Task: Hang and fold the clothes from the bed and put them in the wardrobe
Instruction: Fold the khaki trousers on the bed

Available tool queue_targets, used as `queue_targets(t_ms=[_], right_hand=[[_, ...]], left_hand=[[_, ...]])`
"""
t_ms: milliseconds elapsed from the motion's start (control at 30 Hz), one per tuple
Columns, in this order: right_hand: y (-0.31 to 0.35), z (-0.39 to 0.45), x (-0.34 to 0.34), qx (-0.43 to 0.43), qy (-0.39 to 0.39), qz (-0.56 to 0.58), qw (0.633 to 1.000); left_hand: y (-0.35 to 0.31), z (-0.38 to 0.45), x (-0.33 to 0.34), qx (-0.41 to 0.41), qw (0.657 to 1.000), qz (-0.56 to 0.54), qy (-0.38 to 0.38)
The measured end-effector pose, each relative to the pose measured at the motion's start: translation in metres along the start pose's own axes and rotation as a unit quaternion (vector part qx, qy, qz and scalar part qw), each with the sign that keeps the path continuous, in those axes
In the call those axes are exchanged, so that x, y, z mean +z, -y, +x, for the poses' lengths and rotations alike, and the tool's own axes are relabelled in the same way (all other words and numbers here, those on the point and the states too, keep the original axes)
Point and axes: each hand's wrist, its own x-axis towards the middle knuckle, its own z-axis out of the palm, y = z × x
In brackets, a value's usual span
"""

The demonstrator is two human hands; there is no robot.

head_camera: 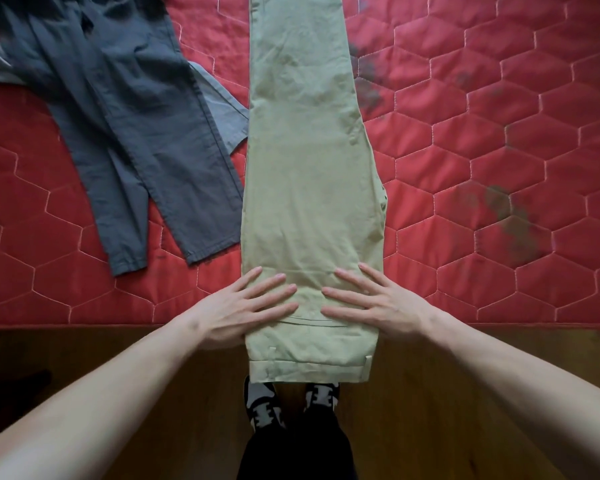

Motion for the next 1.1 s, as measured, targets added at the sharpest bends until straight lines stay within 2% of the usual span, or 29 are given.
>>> queue_targets(t_ms=[100,167,233,300,400,467,533,600,667,733,800,900,1000,1100], right_hand=[[-0.006,-0.002,-0.005,0.027,-0.036,0.126,0.991],[-0.01,-0.001,-0.012,0.093,-0.089,0.238,0.963],[-0.012,0.002,-0.026,0.186,-0.13,0.323,0.919],[-0.014,0.01,-0.043,0.268,-0.163,0.397,0.862],[-0.024,0.024,-0.06,0.345,-0.192,0.471,0.789],[-0.032,0.032,-0.061,0.377,-0.197,0.496,0.757],[-0.039,0.041,-0.063,0.4,-0.206,0.519,0.727],[-0.047,0.048,-0.064,0.407,-0.221,0.542,0.701],[-0.056,0.055,-0.066,0.411,-0.248,0.559,0.676],[-0.067,0.064,-0.068,0.426,-0.275,0.571,0.646],[-0.079,0.074,-0.071,0.439,-0.302,0.568,0.627],[-0.099,0.083,-0.072,0.468,-0.301,0.543,0.629],[-0.11,0.087,-0.07,0.527,-0.259,0.481,0.651],[-0.113,0.095,-0.074,0.579,-0.23,0.436,0.649]], left_hand=[[0.017,0.0,-0.013,0.025,0.994,-0.087,0.055],[0.027,-0.001,-0.022,0.017,0.989,-0.138,0.051],[0.028,-0.004,-0.035,-0.037,0.975,-0.217,0.009],[0.022,-0.006,-0.052,-0.145,0.946,-0.29,-0.021],[0.014,0.002,-0.072,-0.306,0.863,-0.401,-0.045],[0.019,0.013,-0.077,-0.38,0.784,-0.483,-0.086],[0.029,0.023,-0.081,-0.418,0.71,-0.551,-0.136],[0.041,0.033,-0.085,-0.422,0.666,-0.59,-0.174],[0.054,0.044,-0.091,-0.429,0.654,-0.594,-0.188],[0.066,0.056,-0.092,-0.438,0.663,-0.575,-0.197],[0.079,0.065,-0.09,-0.451,0.647,-0.571,-0.227],[0.101,0.076,-0.089,-0.47,0.621,-0.578,-0.242],[0.121,0.089,-0.084,-0.499,0.628,-0.56,-0.208],[0.127,0.098,-0.093,-0.554,0.639,-0.501,-0.181]])
